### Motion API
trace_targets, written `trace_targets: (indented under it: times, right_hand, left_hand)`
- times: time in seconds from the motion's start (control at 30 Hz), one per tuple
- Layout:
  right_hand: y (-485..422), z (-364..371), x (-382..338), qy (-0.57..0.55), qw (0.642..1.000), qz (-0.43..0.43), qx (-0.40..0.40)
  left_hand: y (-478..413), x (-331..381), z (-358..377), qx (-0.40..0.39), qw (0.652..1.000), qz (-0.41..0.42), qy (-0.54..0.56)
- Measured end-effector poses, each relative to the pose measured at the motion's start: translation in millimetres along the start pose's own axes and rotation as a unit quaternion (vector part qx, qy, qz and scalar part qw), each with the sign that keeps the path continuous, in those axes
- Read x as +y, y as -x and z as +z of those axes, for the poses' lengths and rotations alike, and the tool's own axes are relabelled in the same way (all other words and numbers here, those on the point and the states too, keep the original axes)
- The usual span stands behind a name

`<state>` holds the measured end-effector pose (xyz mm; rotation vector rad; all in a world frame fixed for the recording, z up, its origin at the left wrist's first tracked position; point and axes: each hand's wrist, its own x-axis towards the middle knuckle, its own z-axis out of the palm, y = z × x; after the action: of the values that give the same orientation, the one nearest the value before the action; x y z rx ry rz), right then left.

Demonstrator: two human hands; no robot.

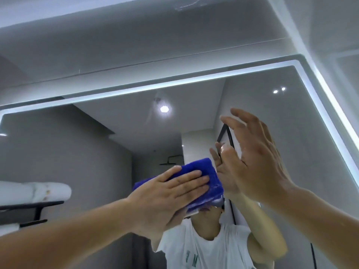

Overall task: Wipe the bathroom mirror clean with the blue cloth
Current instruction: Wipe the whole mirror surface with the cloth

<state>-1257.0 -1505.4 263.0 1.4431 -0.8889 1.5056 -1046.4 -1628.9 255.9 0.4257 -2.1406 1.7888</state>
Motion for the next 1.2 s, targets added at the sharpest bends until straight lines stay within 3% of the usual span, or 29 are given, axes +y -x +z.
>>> trace_targets:
  times: [0.07,0.13,0.27,0.5,0.63,0.83,1.0,1.2]
  right_hand:
    - [1.4,2.6,2.3,0.002,1.0,0.006,-0.007]
    - [4.0,8.1,4.7,0.003,1.0,0.013,-0.009]
    - [13.2,28.1,7.6,0.022,1.0,0.014,-0.01]
    - [13.5,45.3,8.3,0.038,0.999,0.024,-0.023]
    - [18.3,42.0,4.4,0.029,0.999,0.029,-0.029]
    - [28.8,52.3,-24.1,0.006,0.998,0.054,-0.044]
    - [56.0,72.8,-57.5,-0.005,0.997,0.044,-0.068]
    - [85.8,85.7,-79.2,0.008,0.992,0.072,-0.106]
  left_hand:
    - [-11.2,-30.1,-6.1,0.009,0.999,-0.049,-0.002]
    - [-30.0,-72.7,-12.7,0.033,0.988,-0.152,0.003]
    - [-64.1,-140.8,-18.9,0.057,0.933,-0.345,0.088]
    - [-61.1,-127.3,-8.4,0.102,0.909,-0.391,0.101]
    - [-18.2,-65.9,12.5,0.111,0.915,-0.379,0.077]
    - [64.0,35.0,44.4,0.099,0.952,-0.285,0.049]
    - [110.8,70.6,54.7,0.063,0.969,-0.234,0.053]
    - [147.0,69.3,58.0,0.054,0.993,-0.092,0.044]
